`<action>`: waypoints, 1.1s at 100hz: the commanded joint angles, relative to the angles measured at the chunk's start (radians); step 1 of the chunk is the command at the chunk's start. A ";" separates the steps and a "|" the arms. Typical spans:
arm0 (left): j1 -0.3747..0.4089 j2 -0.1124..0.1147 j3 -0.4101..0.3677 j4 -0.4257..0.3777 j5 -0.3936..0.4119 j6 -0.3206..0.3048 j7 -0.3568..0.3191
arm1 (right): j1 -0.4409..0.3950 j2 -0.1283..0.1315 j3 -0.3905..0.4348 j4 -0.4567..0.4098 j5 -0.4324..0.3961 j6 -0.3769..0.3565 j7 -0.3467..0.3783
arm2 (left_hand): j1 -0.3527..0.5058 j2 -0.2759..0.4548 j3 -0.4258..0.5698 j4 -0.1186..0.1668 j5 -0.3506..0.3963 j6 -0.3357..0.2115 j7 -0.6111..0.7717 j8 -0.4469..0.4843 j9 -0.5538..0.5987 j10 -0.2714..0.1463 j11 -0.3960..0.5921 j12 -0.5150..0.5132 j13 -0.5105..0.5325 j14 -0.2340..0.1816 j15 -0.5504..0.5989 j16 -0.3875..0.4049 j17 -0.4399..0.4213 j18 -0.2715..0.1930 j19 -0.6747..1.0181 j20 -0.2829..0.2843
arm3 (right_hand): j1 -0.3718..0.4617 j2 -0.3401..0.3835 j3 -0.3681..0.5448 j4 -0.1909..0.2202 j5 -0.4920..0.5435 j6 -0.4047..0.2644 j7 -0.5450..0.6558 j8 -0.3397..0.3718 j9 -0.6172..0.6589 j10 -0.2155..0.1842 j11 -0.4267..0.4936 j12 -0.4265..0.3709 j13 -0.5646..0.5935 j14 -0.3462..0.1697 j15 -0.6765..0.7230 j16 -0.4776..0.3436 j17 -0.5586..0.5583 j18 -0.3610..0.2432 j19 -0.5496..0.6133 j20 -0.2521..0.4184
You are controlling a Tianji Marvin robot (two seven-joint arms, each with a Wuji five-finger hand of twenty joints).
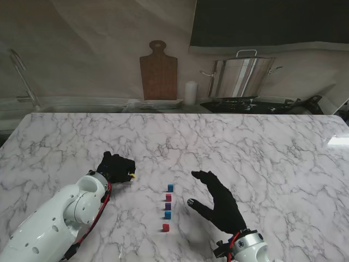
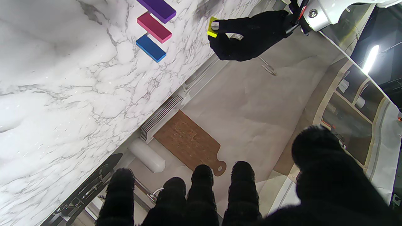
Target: Arrange dominoes in a row
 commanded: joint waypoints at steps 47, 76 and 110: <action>-0.001 -0.030 0.050 -0.049 -0.116 0.056 0.030 | -0.008 -0.003 0.004 -0.003 0.006 -0.002 -0.001 | -0.006 0.025 0.186 0.024 -0.120 0.118 0.208 0.030 0.264 0.068 -0.408 -0.500 0.248 0.008 -0.131 -0.154 0.043 0.009 0.260 -0.032 | 0.004 0.014 -0.002 -0.014 -0.011 -0.013 0.009 -0.020 -0.018 -0.003 0.019 -0.005 0.016 -0.011 -0.007 0.004 -0.004 -0.025 0.014 -0.009; -0.058 -0.051 0.136 -0.016 -0.197 0.105 0.067 | -0.008 -0.003 0.004 -0.002 0.009 -0.002 0.002 | 0.052 0.071 0.097 0.024 -0.151 0.119 0.227 -0.004 0.201 0.070 -0.397 -0.483 0.145 0.032 -0.119 -0.124 -0.008 0.006 0.271 -0.027 | 0.004 0.015 -0.002 -0.014 -0.011 -0.013 0.009 -0.020 -0.018 -0.004 0.020 -0.004 0.016 -0.011 -0.007 0.004 -0.004 -0.025 0.013 -0.009; -0.158 -0.077 0.257 0.058 -0.251 0.141 0.106 | -0.008 -0.003 0.008 -0.003 0.017 -0.001 0.006 | 0.084 0.068 0.016 0.032 -0.102 0.080 0.189 -0.012 0.114 0.080 -0.371 -0.295 0.093 0.053 -0.129 -0.116 -0.017 0.022 0.201 -0.034 | 0.006 0.014 -0.002 -0.014 -0.011 -0.013 0.010 -0.021 -0.016 -0.005 0.021 -0.004 0.017 -0.011 -0.006 0.004 -0.004 -0.025 0.013 -0.010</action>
